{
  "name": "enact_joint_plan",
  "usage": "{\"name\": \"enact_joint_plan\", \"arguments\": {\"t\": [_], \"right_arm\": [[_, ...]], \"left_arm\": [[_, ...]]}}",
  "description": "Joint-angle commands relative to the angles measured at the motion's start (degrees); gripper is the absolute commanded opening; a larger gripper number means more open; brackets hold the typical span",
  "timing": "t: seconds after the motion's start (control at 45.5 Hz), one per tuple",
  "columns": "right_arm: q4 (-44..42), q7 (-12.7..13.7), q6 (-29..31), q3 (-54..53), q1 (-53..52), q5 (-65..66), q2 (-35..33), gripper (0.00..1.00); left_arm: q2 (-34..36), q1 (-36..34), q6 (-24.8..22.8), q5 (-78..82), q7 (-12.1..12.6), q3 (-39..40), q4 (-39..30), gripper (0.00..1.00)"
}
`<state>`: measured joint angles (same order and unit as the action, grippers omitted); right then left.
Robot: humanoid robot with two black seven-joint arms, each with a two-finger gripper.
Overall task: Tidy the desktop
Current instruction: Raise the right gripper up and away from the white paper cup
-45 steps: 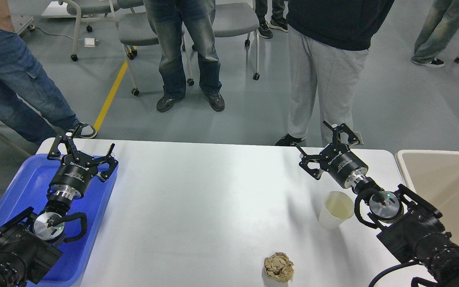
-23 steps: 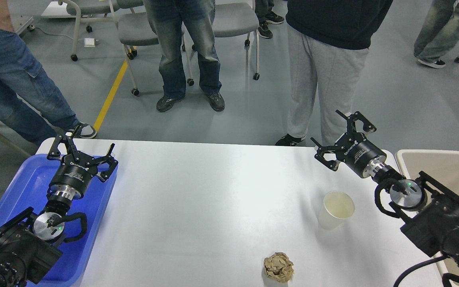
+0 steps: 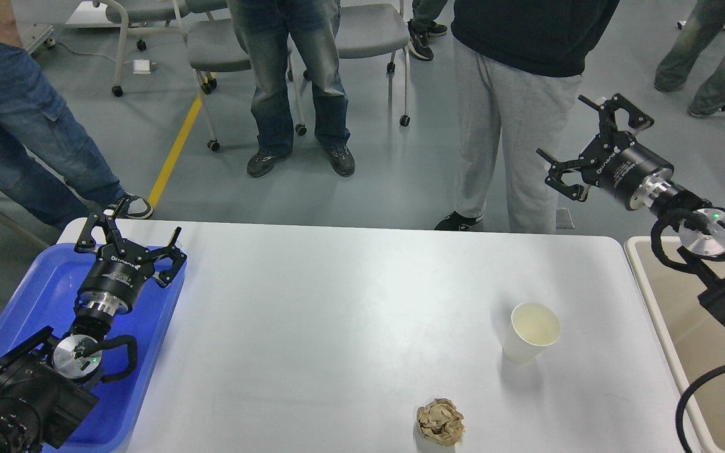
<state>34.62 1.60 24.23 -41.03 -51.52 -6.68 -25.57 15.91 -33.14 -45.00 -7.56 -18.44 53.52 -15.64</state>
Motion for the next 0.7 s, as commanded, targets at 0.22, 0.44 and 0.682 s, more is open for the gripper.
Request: {"name": "enact_joint_plan", "arguments": {"t": [0.22,0.44,0.682], "right_arm": [[7.83,3.50,-4.54,1.38,-4.64,0.96,-9.23,1.00],[12.66,3.59,-3.75,15.17,-7.63,1.84,-17.49,1.00],[22.77,3.67,-2.61,26.34,-13.07,14.48,-25.84,1.00]], "left_arm": [[0.00,0.00,0.00,0.00,-0.01,0.00,0.00,1.00],[0.00,0.00,0.00,0.00,-0.01,0.00,0.00,1.00],[0.00,0.00,0.00,0.00,-0.02,0.00,0.00,1.00]]}}
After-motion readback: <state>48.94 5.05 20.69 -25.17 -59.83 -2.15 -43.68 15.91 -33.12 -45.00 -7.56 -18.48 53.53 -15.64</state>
